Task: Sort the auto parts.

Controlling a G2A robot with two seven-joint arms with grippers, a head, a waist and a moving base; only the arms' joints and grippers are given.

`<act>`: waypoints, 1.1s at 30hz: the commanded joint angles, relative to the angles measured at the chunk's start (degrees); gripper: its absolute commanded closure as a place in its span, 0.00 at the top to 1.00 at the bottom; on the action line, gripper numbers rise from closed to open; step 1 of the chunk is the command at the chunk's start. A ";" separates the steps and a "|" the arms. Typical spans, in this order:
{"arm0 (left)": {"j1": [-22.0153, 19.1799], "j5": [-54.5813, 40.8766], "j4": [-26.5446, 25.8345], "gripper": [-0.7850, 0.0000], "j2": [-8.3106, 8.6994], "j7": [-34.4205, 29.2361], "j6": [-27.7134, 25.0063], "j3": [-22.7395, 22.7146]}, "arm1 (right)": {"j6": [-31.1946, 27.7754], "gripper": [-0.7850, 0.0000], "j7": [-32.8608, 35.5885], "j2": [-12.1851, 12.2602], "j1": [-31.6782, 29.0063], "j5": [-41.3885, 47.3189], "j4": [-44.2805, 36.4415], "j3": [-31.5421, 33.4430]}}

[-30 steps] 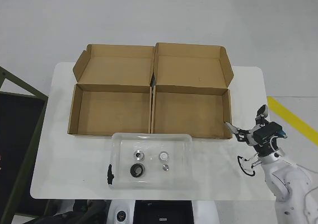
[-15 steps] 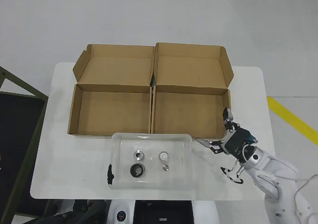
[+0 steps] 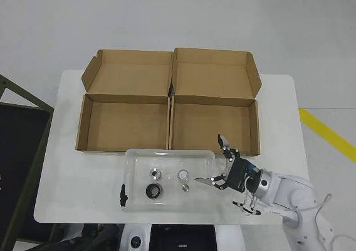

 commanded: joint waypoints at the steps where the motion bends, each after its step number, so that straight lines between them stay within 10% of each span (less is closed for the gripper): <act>1: 0.00 0.00 0.00 1.00 0.00 0.00 0.00 0.00 | -0.73 1.00 0.90 0.05 0.66 -0.33 -0.05 -1.36; 29: 0.00 0.00 0.00 1.00 0.00 0.00 0.00 0.00 | -1.97 1.00 13.54 0.84 8.07 -6.40 5.88 -14.37; 33: 0.00 0.00 0.00 1.00 0.00 0.00 0.00 0.00 | -1.39 0.88 13.29 0.95 8.45 -5.82 6.96 -14.89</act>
